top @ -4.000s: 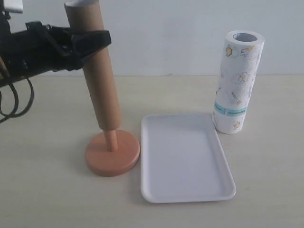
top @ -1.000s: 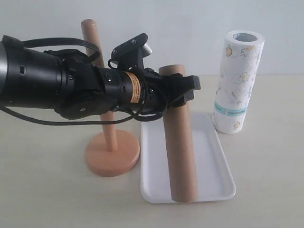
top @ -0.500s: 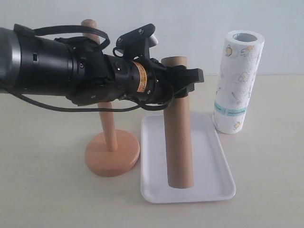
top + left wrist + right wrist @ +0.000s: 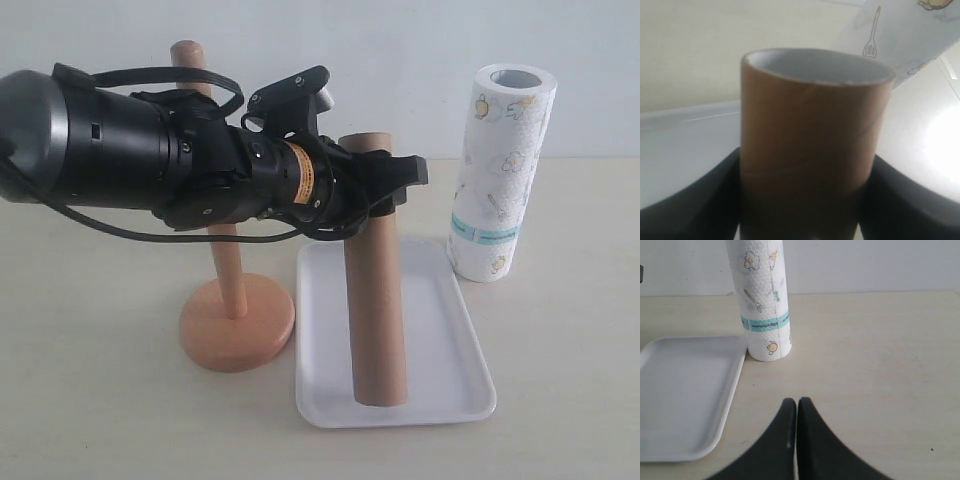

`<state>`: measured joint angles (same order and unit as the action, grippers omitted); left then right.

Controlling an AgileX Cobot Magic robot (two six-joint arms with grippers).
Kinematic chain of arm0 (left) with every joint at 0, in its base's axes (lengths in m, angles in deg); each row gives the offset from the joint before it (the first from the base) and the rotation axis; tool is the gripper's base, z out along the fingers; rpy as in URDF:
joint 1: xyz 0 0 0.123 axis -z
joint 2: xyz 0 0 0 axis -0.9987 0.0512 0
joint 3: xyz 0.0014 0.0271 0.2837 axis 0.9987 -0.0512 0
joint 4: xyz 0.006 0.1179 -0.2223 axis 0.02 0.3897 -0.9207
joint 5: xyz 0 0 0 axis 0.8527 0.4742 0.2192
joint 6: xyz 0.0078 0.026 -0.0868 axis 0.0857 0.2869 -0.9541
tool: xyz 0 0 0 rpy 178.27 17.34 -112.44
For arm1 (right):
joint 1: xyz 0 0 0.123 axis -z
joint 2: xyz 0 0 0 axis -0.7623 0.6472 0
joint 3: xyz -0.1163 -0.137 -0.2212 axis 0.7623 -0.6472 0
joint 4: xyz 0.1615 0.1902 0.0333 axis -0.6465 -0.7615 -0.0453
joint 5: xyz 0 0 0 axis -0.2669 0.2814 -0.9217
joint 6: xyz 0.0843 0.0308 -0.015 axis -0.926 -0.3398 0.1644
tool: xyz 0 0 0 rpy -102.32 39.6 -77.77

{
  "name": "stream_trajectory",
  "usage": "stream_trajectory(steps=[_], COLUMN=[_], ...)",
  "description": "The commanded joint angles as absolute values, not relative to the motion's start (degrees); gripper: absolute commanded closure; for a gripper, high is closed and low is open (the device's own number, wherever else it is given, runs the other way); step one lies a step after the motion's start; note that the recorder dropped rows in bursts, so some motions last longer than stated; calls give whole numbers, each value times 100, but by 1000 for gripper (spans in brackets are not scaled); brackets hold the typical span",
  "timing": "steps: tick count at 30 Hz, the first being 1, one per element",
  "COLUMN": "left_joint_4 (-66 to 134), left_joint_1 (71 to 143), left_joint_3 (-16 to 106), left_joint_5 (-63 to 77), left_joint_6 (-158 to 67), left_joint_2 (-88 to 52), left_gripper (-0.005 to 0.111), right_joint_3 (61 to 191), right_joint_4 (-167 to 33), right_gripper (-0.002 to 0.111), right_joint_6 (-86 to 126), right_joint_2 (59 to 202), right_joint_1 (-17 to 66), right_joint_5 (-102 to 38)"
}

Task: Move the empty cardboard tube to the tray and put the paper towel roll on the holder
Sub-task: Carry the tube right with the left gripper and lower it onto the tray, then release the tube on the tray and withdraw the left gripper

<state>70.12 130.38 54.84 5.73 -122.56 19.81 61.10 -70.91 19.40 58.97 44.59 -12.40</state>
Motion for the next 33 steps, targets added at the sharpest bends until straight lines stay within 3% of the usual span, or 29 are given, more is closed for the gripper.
stream_trajectory(steps=[1, 4, 6, 16, 18, 21, 26, 33], left_joint_4=[6902, 6546, 6438, 6455, 6466, 6489, 6503, 6515], left_joint_1=[13066, 13066, 13066, 13114, 13158, 13242, 13452, 14054], left_joint_3=[5528, 5528, 5528, 5528, 5528, 5528, 5528, 5528], left_joint_5=[614, 614, 614, 629, 614, 525, 331, -314], left_joint_6=[-12286, -12286, -12286, -12286, -12286, -12275, -11638, -10802], left_joint_2=[1976, 1976, 1976, 1962, 1921, 1765, 1365, 868], left_gripper=[72, 47, 39, 37, 40, 57, 100, 103], right_joint_3=[6108, 6108, 6108, 6108, 6108, 6108, 6108, 6108], right_joint_4=[-7102, -7102, -7102, -7102, -7102, -7102, -7102, -7102], right_gripper=[108, 108, 108, 108, 108, 108, 108, 108], right_joint_6=[1940, 1940, 1940, 1940, 1940, 1940, 1940, 1940], right_joint_2=[5869, 5869, 5869, 5869, 5869, 5869, 5869, 5869], right_joint_1=[4443, 4443, 4443, 4443, 4443, 4443, 4443, 4443], right_joint_5=[-1281, -1281, -1281, -1281, -1281, -1281, -1281, -1281])
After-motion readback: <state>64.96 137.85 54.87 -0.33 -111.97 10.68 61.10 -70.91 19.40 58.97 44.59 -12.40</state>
